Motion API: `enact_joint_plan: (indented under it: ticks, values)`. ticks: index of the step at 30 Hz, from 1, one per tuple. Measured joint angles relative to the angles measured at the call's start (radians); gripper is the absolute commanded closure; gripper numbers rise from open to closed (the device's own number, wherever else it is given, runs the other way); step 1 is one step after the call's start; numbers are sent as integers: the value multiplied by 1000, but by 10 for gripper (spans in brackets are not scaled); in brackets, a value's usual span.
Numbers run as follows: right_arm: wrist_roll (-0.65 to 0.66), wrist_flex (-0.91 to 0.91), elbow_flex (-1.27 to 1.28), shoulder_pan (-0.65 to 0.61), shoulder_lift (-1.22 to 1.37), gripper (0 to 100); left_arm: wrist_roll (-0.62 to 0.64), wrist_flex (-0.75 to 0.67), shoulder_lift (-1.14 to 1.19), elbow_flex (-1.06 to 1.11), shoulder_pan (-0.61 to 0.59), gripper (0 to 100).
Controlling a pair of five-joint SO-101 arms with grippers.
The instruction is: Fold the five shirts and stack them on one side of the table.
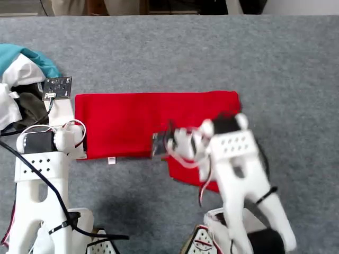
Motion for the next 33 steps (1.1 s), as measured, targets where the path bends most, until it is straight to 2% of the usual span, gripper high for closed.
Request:
enact_joint_plan:
  ticks: [7,13,25,33]
  values:
    - [-140,-196,235,-155,-14,812,0,0,0,0,0,982]
    - [-176,-362,284,-158,98,813,0,0,0,0,0,982]
    - [-180,-365,195,-106,227,815,0,0,0,0,0,982]
    - [-180,-394,193,-89,227,988,0,0,0,0,0,982]
